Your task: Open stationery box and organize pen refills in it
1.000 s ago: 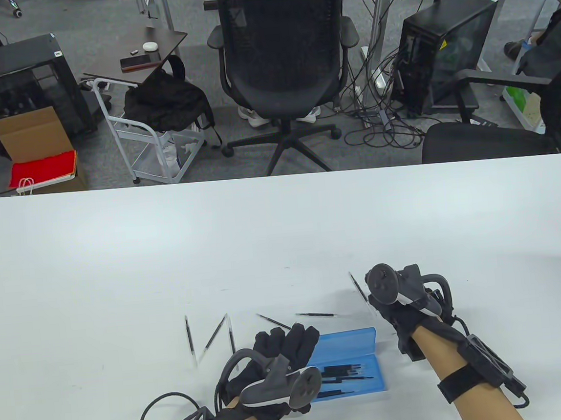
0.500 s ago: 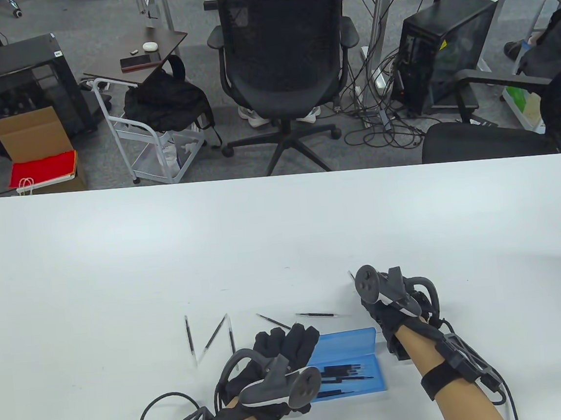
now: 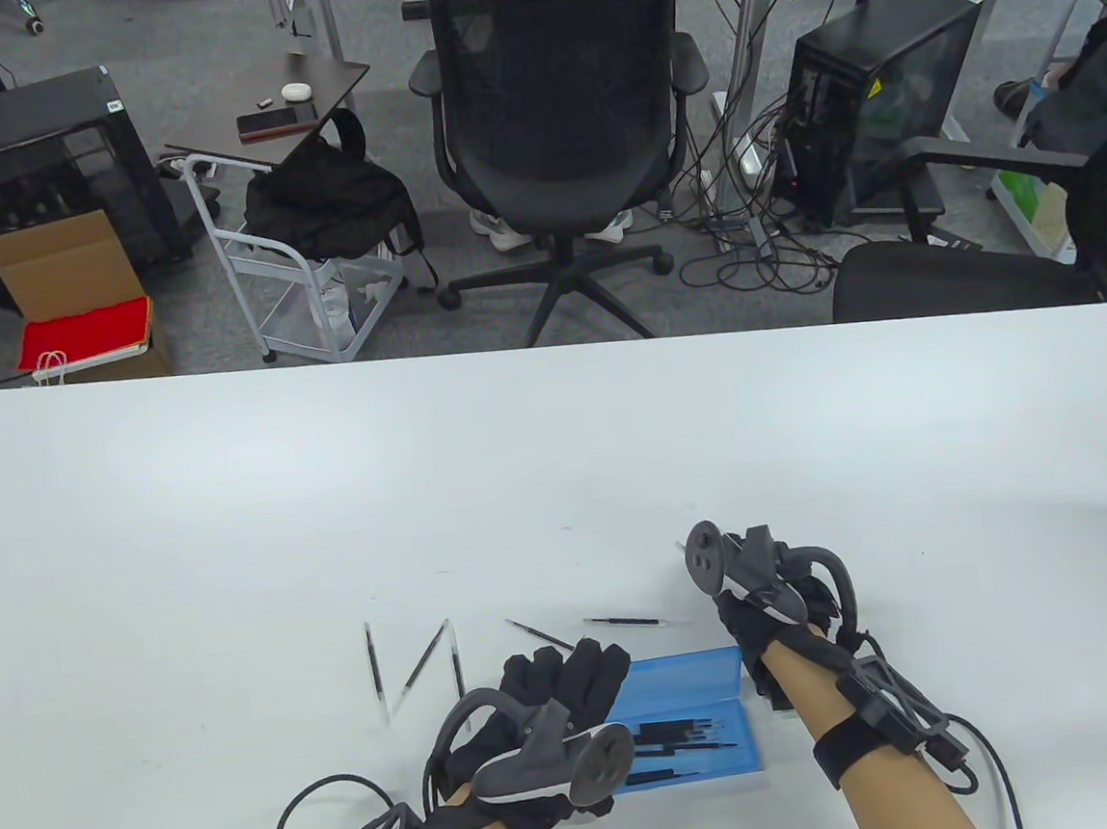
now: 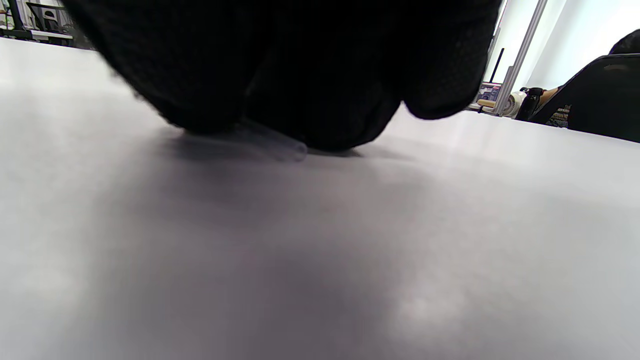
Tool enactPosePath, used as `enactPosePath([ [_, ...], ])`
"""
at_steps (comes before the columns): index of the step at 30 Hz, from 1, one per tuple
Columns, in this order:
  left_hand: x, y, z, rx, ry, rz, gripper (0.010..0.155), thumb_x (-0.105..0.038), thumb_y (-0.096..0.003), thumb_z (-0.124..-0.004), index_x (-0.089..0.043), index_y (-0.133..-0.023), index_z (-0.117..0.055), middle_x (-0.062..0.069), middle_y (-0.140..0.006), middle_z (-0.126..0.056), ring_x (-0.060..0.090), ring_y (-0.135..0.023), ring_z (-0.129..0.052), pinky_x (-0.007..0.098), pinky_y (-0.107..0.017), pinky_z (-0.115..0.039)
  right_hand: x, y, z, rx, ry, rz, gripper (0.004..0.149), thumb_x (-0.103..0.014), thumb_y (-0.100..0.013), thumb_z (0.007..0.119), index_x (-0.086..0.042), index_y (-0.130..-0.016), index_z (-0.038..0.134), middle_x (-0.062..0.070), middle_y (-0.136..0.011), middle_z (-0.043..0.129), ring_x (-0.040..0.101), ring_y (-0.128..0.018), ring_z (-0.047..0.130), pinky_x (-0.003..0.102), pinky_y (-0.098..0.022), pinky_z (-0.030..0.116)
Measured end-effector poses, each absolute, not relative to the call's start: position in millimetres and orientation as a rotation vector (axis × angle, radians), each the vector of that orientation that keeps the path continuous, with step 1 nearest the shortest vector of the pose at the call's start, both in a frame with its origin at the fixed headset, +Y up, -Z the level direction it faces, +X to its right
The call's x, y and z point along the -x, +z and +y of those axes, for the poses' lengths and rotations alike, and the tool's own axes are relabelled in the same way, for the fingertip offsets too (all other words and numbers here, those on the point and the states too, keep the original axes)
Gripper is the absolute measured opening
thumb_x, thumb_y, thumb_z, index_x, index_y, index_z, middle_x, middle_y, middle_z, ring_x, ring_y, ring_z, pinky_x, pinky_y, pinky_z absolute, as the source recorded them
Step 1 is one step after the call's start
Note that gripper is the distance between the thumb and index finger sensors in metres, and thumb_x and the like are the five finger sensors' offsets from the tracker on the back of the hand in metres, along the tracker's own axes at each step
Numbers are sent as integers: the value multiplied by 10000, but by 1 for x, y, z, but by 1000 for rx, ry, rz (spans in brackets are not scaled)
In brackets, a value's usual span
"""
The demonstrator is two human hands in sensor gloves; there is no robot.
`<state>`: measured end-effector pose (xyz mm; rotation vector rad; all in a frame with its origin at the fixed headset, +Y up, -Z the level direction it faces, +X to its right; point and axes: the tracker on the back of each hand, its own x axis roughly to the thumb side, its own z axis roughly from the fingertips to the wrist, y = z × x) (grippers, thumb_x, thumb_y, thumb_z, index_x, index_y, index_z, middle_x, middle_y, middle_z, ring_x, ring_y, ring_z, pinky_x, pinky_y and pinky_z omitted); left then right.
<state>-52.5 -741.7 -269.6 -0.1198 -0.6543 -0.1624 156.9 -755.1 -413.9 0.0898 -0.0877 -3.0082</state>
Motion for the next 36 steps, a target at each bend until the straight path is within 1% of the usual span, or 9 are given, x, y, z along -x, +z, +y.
enactPosePath([
  [14, 53, -270, -742, 121, -160, -652, 1275, -670, -330, -885, -125, -1159, -83, 198, -1246, -239, 564, -1061, -546, 719, -751, -511, -156, -415, -754, -117, -3017, -31, 553, -357, -405, 965, -150, -902, 837, 52, -671, 1055, 271, -530, 1072, 547, -538, 873],
  [19, 53, -270, -742, 123, -157, -652, 1273, -667, -331, -886, -126, -1159, -85, 199, -1246, -240, 564, -1061, -545, 720, -751, -510, -165, -412, -751, -65, -3025, -5, 546, -354, -408, 962, -154, -901, 837, 52, -669, 1059, 267, -529, 1075, 542, -535, 877],
  [21, 53, -270, -742, 124, -155, -653, 1275, -667, -330, -887, -126, -1159, -84, 197, -1246, -239, 564, -1061, -544, 720, -751, -509, -169, -409, -747, -31, -3043, -30, 544, -354, -416, 957, -154, -907, 831, 51, -670, 1057, 263, -537, 1072, 541, -541, 877],
  [25, 53, -271, -742, 127, -151, -654, 1273, -667, -330, -887, -126, -1159, -87, 196, -1246, -240, 564, -1061, -543, 720, -752, -508, -175, -394, -730, 39, -3084, 29, 541, -350, -427, 949, -150, -913, 822, 52, -688, 1043, 265, -560, 1059, 543, -551, 872],
  [28, 53, -271, -742, 128, -148, -653, 1273, -667, -331, -887, -127, -1159, -85, 196, -1247, -240, 563, -1061, -543, 720, -752, -507, -177, -376, -712, 137, -3093, 134, 542, -349, -430, 947, -152, -917, 816, 54, -700, 1035, 265, -570, 1052, 543, -556, 867],
  [32, 54, -271, -742, 128, -149, -653, 1275, -667, -328, -888, -128, -1160, -86, 198, -1246, -241, 564, -1061, -544, 721, -751, -508, -174, -340, -688, 314, -3052, 321, 545, -351, -429, 946, -157, -920, 812, 49, -704, 1031, 264, -575, 1047, 541, -561, 864],
  [36, 54, -271, -742, 129, -149, -651, 1277, -668, -328, -889, -126, -1160, -86, 196, -1247, -240, 564, -1062, -542, 721, -751, -508, -167, -300, -676, 528, -3033, 412, 542, -352, -429, 944, -163, -919, 811, 47, -708, 1029, 261, -579, 1045, 538, -567, 862],
])
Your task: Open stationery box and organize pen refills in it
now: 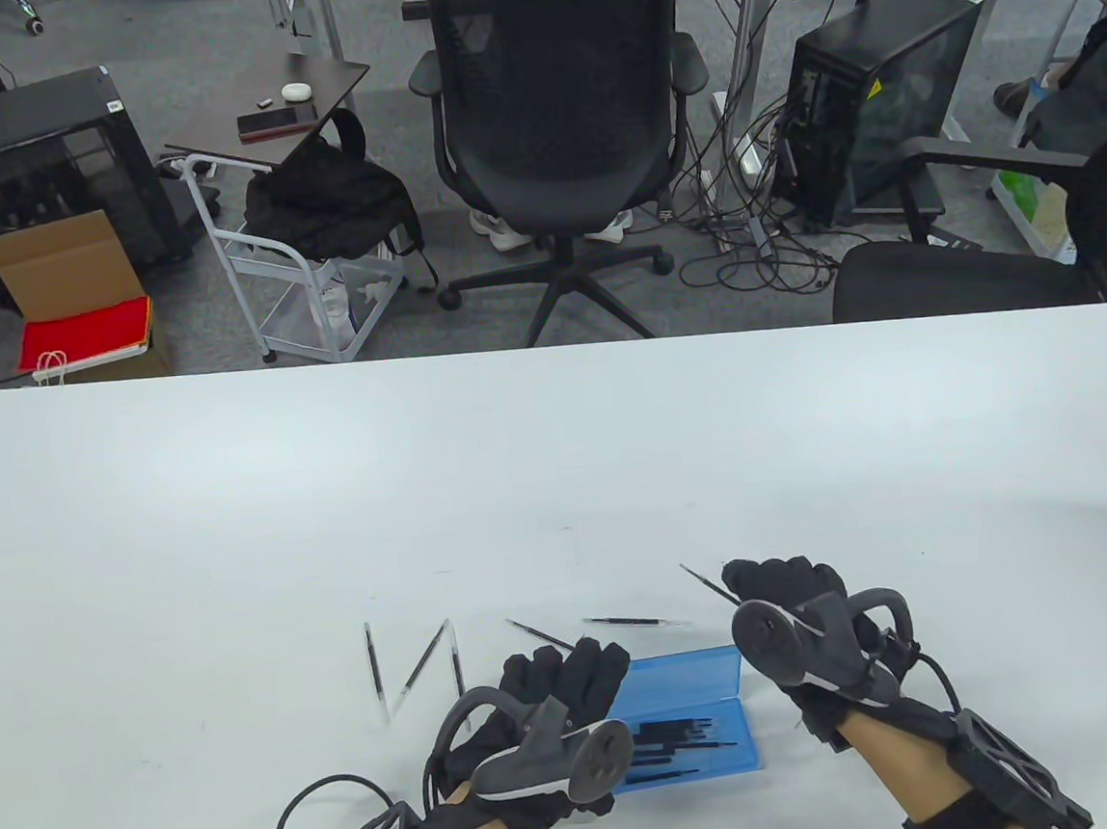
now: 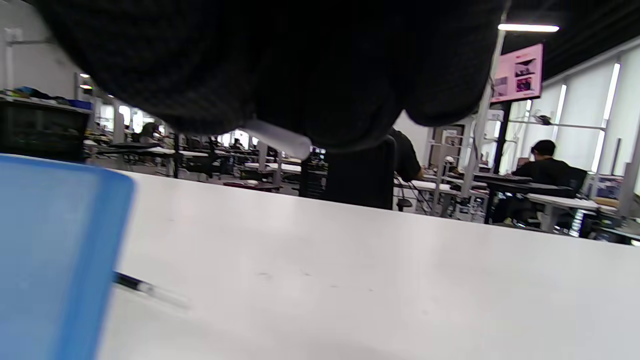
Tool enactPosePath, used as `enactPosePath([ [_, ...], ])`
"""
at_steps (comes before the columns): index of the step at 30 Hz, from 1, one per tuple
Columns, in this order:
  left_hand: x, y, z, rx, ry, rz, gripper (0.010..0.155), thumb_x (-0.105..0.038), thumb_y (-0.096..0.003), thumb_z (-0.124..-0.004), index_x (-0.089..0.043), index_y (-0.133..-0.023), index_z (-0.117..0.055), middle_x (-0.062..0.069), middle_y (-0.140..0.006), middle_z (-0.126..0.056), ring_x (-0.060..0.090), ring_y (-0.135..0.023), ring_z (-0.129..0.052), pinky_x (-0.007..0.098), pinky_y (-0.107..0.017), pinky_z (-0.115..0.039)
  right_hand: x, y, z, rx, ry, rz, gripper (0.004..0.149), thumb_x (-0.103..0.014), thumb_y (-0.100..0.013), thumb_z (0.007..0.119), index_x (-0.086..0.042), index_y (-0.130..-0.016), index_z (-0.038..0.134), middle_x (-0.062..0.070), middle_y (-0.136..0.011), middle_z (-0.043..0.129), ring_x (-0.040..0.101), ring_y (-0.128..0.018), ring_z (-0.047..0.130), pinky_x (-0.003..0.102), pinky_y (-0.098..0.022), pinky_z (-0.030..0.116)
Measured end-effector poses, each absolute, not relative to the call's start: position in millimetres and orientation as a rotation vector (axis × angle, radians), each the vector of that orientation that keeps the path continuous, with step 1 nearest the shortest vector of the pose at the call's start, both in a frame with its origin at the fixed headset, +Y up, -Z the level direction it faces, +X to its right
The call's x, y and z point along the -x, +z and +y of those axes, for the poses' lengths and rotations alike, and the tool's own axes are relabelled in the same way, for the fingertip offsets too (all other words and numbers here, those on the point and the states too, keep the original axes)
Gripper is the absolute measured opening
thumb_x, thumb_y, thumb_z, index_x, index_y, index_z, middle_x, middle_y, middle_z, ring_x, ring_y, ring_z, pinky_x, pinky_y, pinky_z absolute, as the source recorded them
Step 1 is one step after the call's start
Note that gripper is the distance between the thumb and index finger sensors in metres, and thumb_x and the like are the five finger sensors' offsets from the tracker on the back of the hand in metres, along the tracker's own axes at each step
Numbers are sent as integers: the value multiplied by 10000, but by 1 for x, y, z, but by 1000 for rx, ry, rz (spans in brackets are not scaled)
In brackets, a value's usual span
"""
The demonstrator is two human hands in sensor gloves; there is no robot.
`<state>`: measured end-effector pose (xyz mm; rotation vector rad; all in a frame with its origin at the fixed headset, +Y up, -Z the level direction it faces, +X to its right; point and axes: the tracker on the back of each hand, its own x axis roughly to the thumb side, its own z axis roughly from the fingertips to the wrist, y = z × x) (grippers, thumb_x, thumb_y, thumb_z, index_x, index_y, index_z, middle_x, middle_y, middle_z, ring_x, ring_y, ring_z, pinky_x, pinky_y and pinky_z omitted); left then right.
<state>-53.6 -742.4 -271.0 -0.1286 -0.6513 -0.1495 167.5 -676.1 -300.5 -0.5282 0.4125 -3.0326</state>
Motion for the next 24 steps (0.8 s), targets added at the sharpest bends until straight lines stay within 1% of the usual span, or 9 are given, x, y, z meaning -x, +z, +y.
enactPosePath([
  [5, 54, -272, -743, 132, -143, -650, 1277, -667, -327, -890, -130, -1160, -85, 195, -1247, -237, 562, -1063, -541, 721, -752, -507, -161, -260, -679, 805, -3007, 429, 537, -353, -427, 942, -173, -916, 812, 41, -712, 1025, 259, -584, 1039, 539, -578, 852],
  [9, 54, -272, -743, 133, -144, -649, 1278, -668, -325, -890, -129, -1160, -86, 194, -1247, -237, 563, -1063, -539, 720, -753, -508, -154, -242, -691, 893, -2933, 392, 542, -352, -428, 940, -182, -924, 804, 39, -717, 1022, 259, -593, 1034, 538, -585, 848],
  [18, 54, -272, -743, 130, -145, -649, 1277, -667, -326, -890, -128, -1159, -86, 194, -1247, -238, 562, -1063, -541, 720, -752, -508, -127, -234, -726, 1031, -2740, 306, 535, -353, -430, 932, -199, -924, 800, 27, -729, 1018, 256, -608, 1025, 534, -599, 837],
  [24, 54, -272, -743, 131, -145, -649, 1277, -667, -328, -889, -128, -1160, -85, 196, -1246, -240, 563, -1062, -541, 720, -752, -508, -112, -235, -736, 1070, -2684, 281, 534, -354, -434, 925, -207, -930, 793, 22, -740, 1015, 252, -612, 1023, 530, -603, 834],
])
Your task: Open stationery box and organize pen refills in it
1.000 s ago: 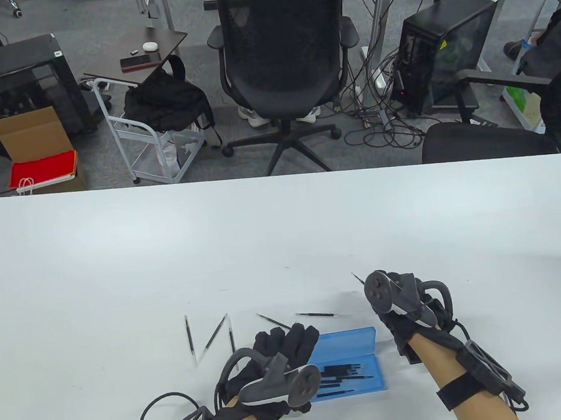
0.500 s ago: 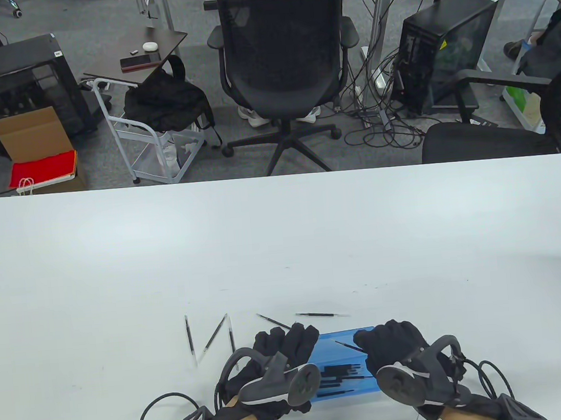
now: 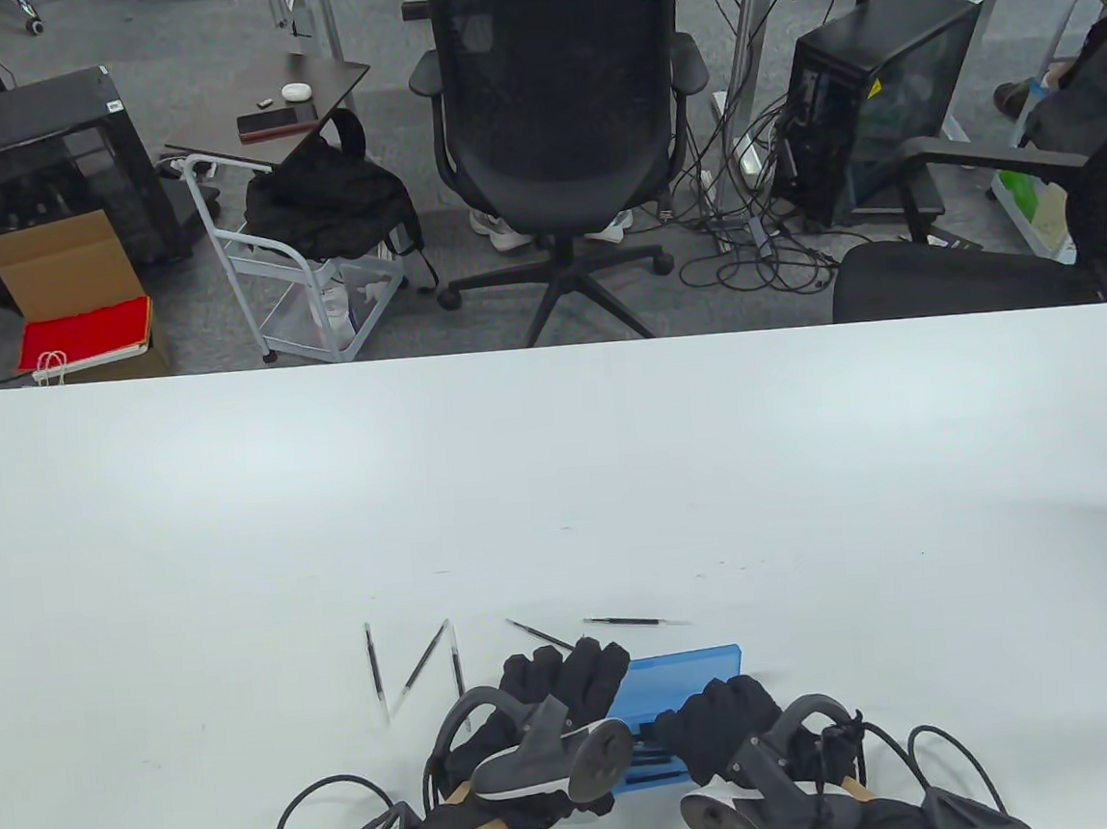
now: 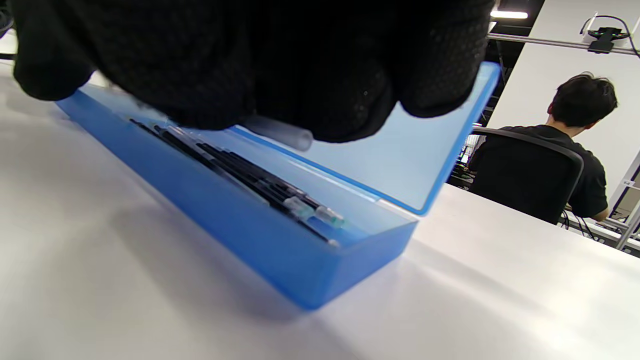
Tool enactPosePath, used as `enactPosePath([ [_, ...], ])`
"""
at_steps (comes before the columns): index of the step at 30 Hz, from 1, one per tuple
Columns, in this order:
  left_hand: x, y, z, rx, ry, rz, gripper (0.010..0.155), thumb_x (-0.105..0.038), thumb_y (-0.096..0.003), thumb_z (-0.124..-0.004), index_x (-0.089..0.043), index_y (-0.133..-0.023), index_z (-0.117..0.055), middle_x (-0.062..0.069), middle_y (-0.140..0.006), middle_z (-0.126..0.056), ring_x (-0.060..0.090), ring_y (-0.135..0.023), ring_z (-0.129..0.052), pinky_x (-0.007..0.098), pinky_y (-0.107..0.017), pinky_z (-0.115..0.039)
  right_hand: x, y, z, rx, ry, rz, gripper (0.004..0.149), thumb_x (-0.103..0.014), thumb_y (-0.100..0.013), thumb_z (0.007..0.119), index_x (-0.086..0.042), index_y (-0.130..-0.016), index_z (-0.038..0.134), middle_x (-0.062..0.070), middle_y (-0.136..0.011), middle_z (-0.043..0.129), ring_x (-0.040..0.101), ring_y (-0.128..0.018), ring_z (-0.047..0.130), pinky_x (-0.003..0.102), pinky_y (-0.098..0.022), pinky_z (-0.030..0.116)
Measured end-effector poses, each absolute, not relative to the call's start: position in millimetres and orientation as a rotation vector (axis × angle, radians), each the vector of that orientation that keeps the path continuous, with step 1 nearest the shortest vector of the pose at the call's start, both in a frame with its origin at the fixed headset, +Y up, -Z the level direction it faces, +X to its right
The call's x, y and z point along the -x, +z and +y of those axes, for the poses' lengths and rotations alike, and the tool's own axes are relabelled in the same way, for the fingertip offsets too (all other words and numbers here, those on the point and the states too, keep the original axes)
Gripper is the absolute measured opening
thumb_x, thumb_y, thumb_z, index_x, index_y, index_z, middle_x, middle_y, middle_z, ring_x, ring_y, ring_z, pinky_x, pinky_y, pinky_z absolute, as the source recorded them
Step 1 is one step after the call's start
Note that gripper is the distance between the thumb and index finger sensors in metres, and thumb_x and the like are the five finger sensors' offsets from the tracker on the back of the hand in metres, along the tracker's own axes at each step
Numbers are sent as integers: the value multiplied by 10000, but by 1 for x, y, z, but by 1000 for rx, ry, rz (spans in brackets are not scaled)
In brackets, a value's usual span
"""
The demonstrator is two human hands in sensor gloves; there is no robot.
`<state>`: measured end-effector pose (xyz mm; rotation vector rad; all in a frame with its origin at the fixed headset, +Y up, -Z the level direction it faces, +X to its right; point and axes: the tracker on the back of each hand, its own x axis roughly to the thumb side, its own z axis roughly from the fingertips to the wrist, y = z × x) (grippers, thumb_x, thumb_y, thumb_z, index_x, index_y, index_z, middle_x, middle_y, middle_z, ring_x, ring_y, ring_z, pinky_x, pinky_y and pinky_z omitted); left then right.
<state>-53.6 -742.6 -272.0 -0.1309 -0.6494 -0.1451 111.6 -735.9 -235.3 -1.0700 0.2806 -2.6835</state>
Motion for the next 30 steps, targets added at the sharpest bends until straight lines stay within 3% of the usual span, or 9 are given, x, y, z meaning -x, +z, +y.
enactPosePath([
  [16, 53, -271, -743, 124, -153, -648, 1277, -667, -328, -889, -126, -1160, -85, 198, -1245, -248, 558, -1058, -550, 719, -751, -511, -102, -235, -735, 1151, -2709, 303, 537, -374, -442, 906, -229, -943, 779, 15, -774, 1002, 251, -648, 1011, 523, -623, 818],
  [22, 52, -270, -743, 121, -160, -644, 1277, -666, -325, -892, -125, -1160, -92, 196, -1244, -256, 557, -1056, -556, 718, -750, -514, -113, -223, -705, 1270, -2775, 447, 497, -369, -442, 905, -243, -913, 807, 8, -745, 1019, 247, -625, 1022, 520, -615, 825],
  [30, 50, -269, -742, 118, -185, -635, 1293, -664, -322, -894, -115, -1163, -81, 201, -1235, -283, 549, -1051, -574, 716, -748, -523, -140, -256, -656, 1071, -2858, 603, 505, -381, -452, 897, -239, -927, 800, 15, -765, 1011, 256, -646, 1012, 524, -627, 814],
])
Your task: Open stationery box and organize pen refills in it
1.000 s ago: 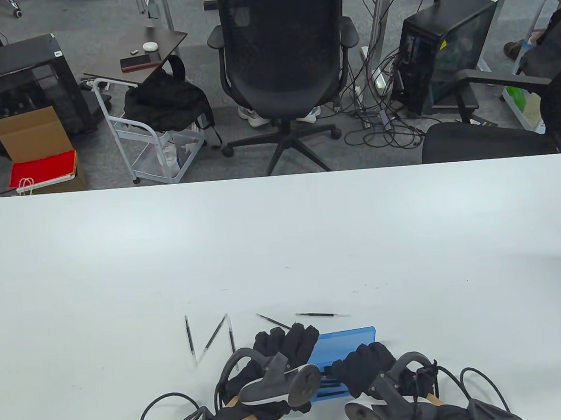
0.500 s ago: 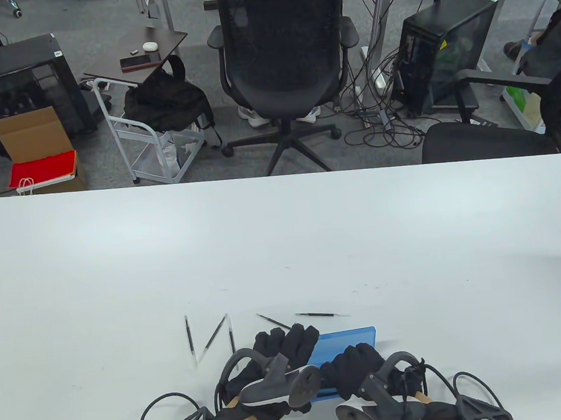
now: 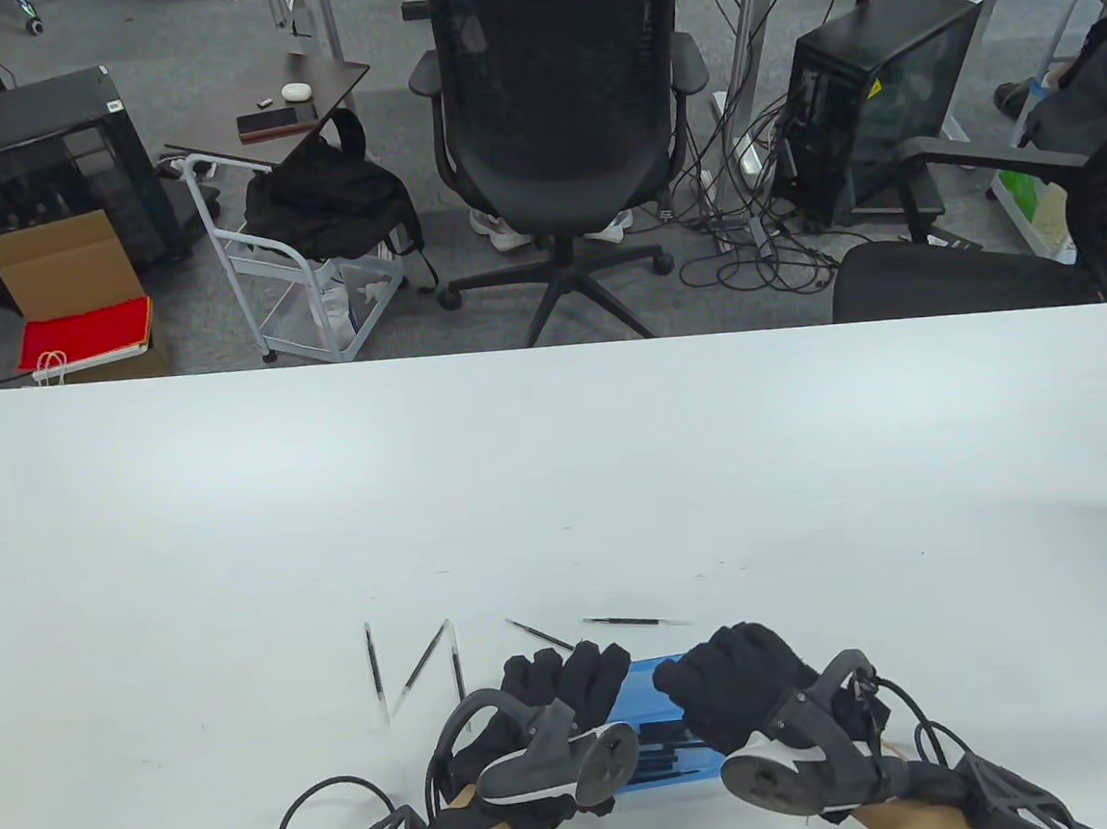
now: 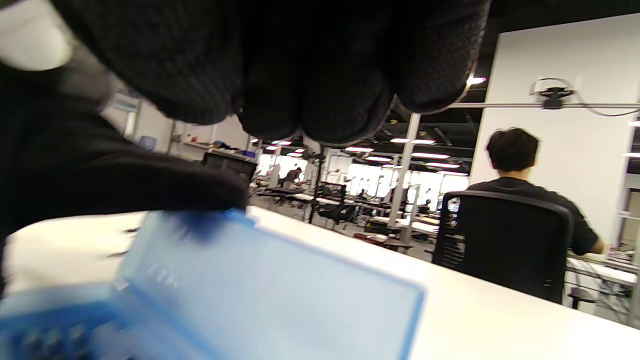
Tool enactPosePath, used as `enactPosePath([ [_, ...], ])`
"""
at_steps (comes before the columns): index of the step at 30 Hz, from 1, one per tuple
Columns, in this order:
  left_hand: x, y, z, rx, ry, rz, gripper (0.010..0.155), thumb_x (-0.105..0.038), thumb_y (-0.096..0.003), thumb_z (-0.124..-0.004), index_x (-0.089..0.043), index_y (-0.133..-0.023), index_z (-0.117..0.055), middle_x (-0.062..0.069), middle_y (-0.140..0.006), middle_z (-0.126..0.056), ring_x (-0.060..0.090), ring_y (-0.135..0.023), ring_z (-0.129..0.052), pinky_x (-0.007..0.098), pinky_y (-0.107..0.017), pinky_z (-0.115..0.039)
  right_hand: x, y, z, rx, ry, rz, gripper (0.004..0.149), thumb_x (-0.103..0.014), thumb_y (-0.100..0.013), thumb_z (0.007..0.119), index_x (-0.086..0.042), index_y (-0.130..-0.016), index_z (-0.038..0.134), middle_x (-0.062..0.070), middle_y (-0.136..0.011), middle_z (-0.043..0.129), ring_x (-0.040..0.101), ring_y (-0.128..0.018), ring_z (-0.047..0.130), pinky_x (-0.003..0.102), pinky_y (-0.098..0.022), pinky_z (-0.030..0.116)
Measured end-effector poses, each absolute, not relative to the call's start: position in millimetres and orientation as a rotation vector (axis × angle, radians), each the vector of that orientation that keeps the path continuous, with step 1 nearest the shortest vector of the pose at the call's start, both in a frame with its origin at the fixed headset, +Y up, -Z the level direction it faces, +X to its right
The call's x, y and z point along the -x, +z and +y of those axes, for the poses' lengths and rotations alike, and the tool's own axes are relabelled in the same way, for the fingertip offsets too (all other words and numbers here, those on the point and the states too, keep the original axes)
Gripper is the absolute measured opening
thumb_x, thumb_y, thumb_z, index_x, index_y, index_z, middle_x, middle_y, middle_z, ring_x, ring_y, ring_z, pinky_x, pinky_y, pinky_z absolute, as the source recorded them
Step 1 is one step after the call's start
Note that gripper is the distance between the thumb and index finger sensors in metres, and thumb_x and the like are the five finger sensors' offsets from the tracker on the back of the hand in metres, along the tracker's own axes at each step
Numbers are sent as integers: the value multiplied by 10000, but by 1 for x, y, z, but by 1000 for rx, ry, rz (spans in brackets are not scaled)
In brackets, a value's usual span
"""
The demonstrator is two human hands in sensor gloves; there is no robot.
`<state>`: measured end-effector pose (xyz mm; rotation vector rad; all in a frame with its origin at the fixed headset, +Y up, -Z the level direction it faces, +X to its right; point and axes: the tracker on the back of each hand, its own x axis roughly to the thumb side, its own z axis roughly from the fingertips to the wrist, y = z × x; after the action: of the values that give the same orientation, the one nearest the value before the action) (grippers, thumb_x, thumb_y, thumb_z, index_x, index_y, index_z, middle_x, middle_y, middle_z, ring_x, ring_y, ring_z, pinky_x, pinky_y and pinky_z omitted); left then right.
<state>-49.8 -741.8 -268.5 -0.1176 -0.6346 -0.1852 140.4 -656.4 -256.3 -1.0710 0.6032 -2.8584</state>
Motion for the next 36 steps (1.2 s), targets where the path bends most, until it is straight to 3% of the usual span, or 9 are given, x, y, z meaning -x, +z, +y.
enactPosePath([
  [7, 49, -268, -742, 116, -184, -634, 1297, -663, -321, -896, -112, -1165, -78, 195, -1230, -290, 537, -1043, -583, 717, -748, -519, -158, -297, -648, 905, -2929, 574, 516, -382, -457, 893, -244, -942, 788, 17, -785, 1003, 262, -665, 1005, 527, -641, 804],
  [16, 48, -267, -742, 101, -199, -635, 1297, -662, -319, -896, -111, -1170, -88, 195, -1218, -329, 517, -1028, -613, 713, -748, -525, -165, -359, -673, 777, -3042, 320, 529, -395, -456, 892, -264, -957, 784, 29, -843, 984, 282, -725, 989, 541, -668, 782],
  [23, 45, -265, -741, 84, -222, -634, 1290, -658, -319, -898, -105, -1175, -106, 197, -1202, -375, 500, -1011, -651, 709, -743, -540, -154, -387, -698, 829, -3056, 159, 561, -426, -433, 896, -273, -960, 780, 25, -870, 974, 288, -766, 975, 541, -681, 771],
  [36, 44, -264, -741, 77, -230, -637, 1287, -656, -319, -898, -102, -1177, -115, 200, -1196, -391, 498, -1006, -663, 709, -741, -546, -130, -402, -743, 1000, -2973, -142, 645, -495, -380, 890, -296, -978, 757, 2, -901, 966, 279, -808, 968, 540, -701, 761],
])
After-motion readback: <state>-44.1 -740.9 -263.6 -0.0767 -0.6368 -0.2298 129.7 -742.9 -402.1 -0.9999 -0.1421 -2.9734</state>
